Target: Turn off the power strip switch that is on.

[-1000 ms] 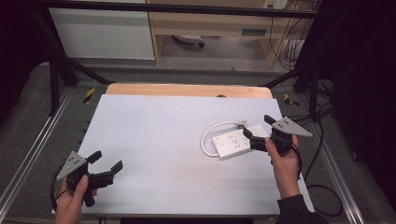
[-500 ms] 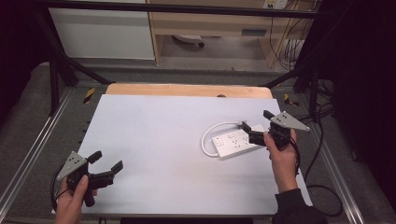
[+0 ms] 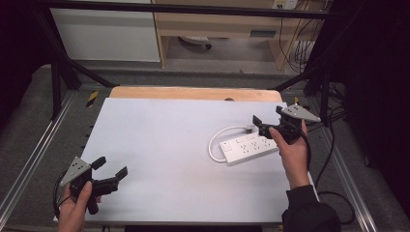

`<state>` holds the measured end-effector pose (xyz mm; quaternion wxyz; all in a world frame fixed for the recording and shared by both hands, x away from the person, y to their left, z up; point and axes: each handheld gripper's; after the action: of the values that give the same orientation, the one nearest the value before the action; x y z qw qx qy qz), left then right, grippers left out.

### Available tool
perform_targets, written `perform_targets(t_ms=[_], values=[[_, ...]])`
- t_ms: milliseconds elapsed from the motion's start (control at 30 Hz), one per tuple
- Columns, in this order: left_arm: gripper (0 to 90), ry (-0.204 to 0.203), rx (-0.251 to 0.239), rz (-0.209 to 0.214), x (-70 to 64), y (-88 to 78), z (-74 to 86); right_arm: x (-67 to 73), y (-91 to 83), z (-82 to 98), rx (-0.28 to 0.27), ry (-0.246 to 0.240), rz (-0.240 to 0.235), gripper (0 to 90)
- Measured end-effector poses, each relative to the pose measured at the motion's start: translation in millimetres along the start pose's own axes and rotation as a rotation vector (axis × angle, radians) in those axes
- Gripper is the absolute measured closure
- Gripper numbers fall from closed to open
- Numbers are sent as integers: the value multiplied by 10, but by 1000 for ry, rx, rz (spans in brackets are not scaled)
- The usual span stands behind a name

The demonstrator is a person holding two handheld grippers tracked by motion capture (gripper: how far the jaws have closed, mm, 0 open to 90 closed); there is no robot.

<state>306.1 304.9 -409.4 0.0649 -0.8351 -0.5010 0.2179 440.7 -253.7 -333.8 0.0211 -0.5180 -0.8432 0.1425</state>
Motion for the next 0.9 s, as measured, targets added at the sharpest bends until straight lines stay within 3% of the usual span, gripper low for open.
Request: perform_targets(t_ms=[267, 433, 533, 900], values=[[50, -3, 3, -5, 6, 11, 8, -81, 134, -79, -15, 37, 22, 53], [50, -6, 7, -9, 18, 9, 11, -63, 228, -11, 26, 26, 40, 92], [51, -12, 7, -10, 18, 15, 13, -53, 260, 28, 43, 13, 45, 159], [51, -9, 5, -9, 20, 11, 11, -73, 281, 120, 30, 23, 57, 513]])
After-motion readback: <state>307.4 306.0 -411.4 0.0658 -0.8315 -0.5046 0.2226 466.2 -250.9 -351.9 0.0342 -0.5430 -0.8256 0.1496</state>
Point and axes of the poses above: each handheld gripper's, and its own axes: y roughly forward along the jaws, z roughly out of its underside, x roughly to its left, and after that the axes turned 8 degrees about -y, right-handed
